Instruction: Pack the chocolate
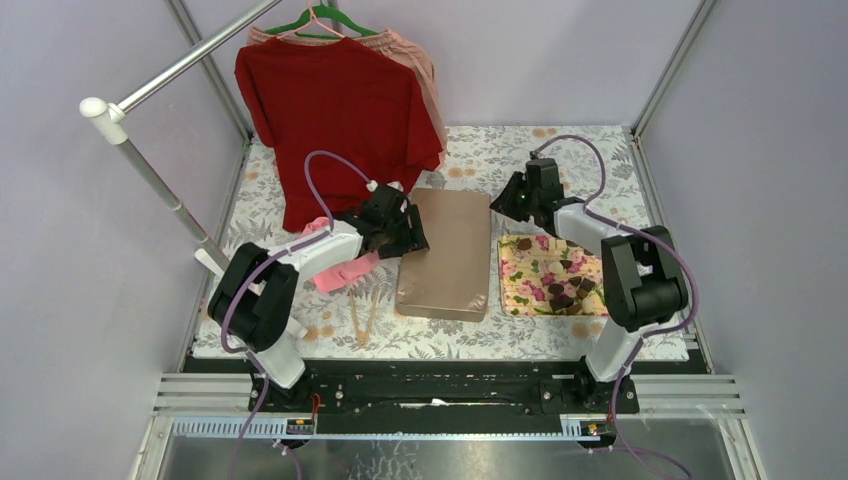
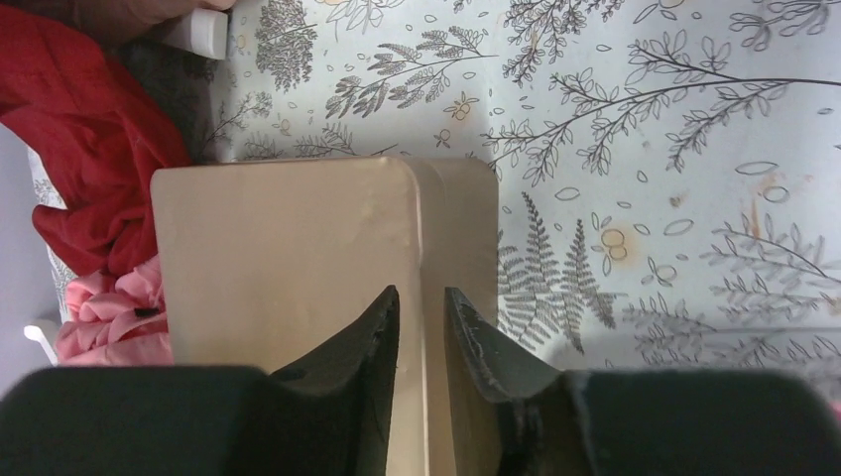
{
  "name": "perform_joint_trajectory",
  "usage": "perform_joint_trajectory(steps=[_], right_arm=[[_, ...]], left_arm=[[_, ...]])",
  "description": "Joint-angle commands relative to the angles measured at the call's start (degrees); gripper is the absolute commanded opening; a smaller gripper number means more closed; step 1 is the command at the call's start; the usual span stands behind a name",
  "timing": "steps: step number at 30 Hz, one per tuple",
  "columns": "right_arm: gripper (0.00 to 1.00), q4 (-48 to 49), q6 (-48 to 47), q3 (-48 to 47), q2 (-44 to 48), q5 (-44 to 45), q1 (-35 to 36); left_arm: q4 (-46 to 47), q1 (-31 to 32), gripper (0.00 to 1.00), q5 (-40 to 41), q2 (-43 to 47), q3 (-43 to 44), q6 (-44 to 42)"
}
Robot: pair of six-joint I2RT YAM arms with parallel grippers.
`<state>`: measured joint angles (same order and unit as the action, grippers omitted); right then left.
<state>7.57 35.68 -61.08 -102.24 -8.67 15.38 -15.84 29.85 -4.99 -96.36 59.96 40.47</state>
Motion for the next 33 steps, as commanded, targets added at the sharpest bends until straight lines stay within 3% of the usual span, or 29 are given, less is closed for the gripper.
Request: perform_joint_trajectory(steps=[1,11,17,24,33], right_arm=[[0.32,-3.50,-3.03,0.12,8.21,0.80,0.23],[0.54,-7.13,-4.77,4.11,23.68,8.20,0.25],[0.64,-12.53,-6.08,6.95,33.82,15.06,0.24],[0.77,-17.63,-9.51,9.60,43.91,21.88,0.27],[0.91,-23.72,-14.03,12.24,55.36,29.82,0.27]], left_arm=[[0.33,2.57,0.73,-4.19,2.37,-2.39,1.45],[3.51,3.67,0.80,-4.36,12.06,-8.30,3.62],[-0.46,2.14,0.91,4.69,23.65,-10.06,1.03],[-7.54,-5.64,0.98,10.96,36.70,-10.44,-2.74],[-15.92,-11.06,0.99,23.31,50.14,-6.69,-10.44]])
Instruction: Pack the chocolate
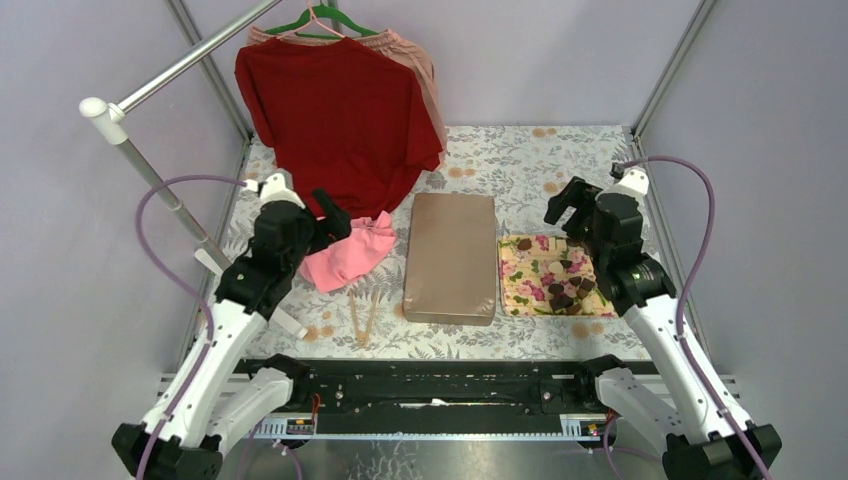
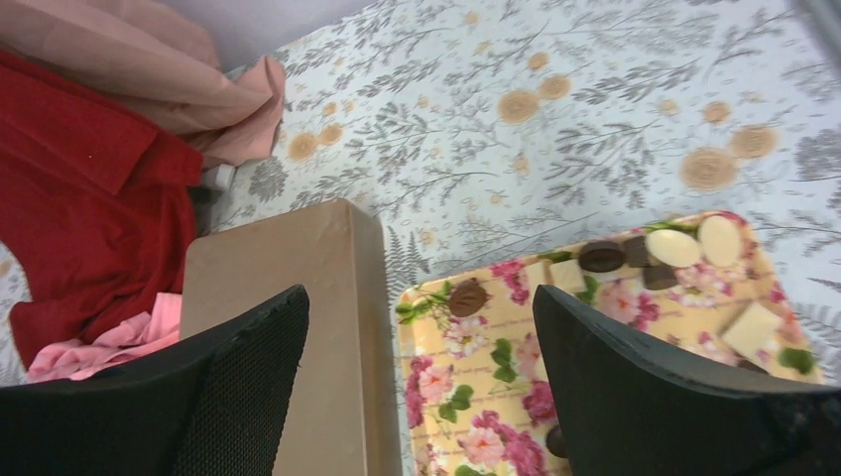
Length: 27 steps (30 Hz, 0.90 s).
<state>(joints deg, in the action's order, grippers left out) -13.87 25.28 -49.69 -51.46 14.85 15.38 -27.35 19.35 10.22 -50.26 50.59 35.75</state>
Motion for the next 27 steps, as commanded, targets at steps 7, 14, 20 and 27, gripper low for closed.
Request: perform_joint_trajectory(steps=[7,14,20,27], right_arm=[[1.00,-2.84,-7.44,5.37,15.02,13.89,0.27],[1.00,0.44,-11.48,9.23,23.45,15.26,0.24],[1.00,5.65,-12.79,14.21,27.20,15.56,0.22],[1.00,6.70,-13.59,13.80,25.35,15.33,0.31]], left_arm=[[-0.94,-0.55,0.99,17.01,16.72,-1.16,-13.28],[3.41,-0.55,0.99,20.20,25.67,-6.71,-14.72],[6.97,-0.55,0.99,20.22,28.06,-9.92,-16.39],[6.90,-0.61,0.99,19.68,27.63,-10.25,-16.33]])
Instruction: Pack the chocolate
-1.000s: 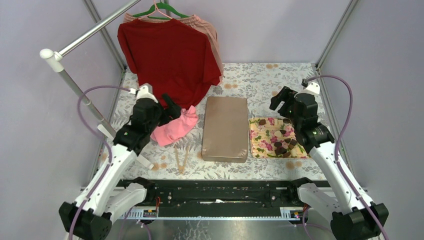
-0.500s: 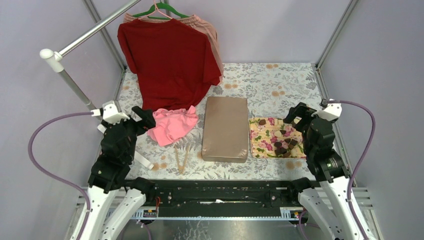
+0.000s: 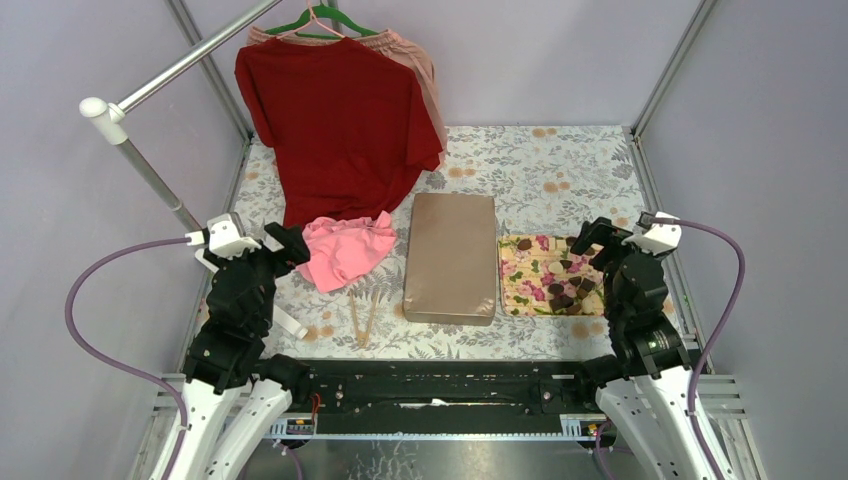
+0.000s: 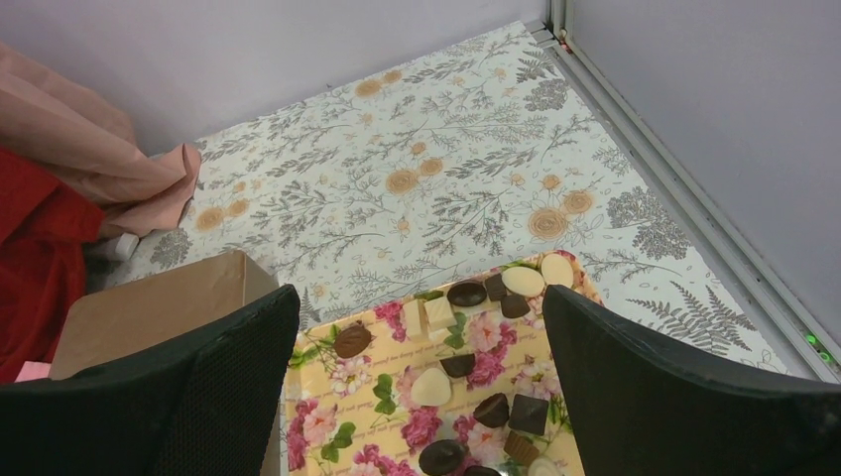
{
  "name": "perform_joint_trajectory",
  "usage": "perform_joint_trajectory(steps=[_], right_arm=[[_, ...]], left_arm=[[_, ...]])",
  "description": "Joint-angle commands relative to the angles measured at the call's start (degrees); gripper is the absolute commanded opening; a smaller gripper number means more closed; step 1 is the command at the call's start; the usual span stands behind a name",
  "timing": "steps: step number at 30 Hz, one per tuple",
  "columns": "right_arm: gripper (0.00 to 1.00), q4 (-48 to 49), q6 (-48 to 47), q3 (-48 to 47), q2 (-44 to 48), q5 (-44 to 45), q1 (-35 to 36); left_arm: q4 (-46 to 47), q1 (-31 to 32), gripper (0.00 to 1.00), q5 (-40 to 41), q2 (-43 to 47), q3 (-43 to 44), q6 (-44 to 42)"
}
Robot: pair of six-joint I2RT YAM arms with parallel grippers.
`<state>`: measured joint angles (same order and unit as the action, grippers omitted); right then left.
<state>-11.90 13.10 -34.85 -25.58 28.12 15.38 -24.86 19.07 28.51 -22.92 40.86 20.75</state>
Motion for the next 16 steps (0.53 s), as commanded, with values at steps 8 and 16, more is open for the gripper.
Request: perform_joint_trajectory(steps=[8,16], right_arm=[[1.00,5.53,-1.94,-0.12,0.86,2.13,0.27],[1.00,5.75,-2.03,0.05,0.97,2.15,0.22]], left_arm=[[4.54,-0.44,0.99,1.41,0.24,-0.61,-1.07],[4.40,-0.87,0.99,0.90,-0.42,-0.48,-0.72]])
